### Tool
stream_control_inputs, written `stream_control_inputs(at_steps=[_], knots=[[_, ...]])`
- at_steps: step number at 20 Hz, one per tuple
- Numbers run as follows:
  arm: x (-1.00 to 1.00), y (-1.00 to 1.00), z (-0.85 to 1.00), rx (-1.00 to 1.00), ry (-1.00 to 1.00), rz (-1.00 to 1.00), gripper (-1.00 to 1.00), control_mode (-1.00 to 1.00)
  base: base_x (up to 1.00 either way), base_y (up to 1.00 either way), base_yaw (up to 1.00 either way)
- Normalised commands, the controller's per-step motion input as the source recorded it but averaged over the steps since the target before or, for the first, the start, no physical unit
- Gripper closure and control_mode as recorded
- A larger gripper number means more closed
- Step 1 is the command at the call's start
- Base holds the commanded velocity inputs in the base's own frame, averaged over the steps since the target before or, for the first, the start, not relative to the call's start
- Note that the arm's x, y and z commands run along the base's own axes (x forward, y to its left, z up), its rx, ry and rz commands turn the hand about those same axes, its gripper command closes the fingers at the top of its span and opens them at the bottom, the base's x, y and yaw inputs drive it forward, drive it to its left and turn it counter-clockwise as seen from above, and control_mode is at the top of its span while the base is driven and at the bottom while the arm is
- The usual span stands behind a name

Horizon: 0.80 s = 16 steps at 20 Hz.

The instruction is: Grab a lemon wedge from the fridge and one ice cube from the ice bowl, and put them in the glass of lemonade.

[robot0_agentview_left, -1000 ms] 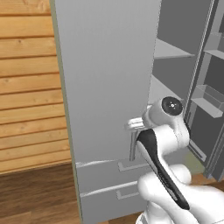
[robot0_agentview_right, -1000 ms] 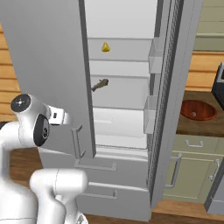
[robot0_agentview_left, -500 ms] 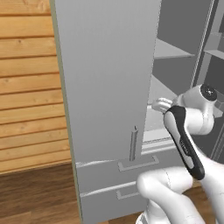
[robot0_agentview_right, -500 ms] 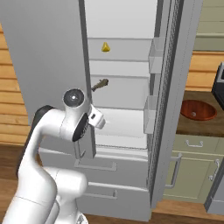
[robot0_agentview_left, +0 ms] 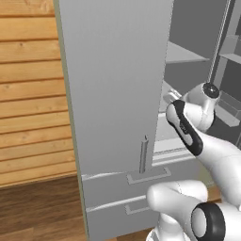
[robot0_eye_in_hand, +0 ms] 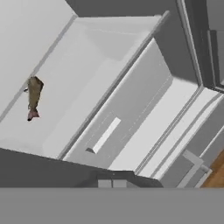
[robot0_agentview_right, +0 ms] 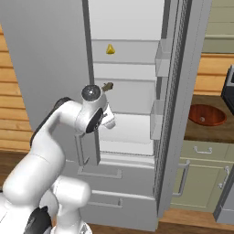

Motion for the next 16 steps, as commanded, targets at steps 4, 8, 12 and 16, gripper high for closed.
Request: stream_control_inputs(at_steps=[4, 8, 12, 16], knots=[[0.08, -0.72, 0.08, 0.43, 0.00, -0.18, 1.00, -1.00, 0.00, 0.00, 0.00], [0.07, -0.18, -0.02, 0.21, -0.06, 0.00, 1.00, -1.00, 0.00, 0.00, 0.00], [0.48, 0.00, -0.04, 0.17, 0.00, 0.00, -1.00, -1.00, 0.00, 0.00, 0.00], [0.40, 0.00, 0.02, 0.23, 0.00, 0.13, -1.00, -1.00, 0.00, 0.00, 0.00]])
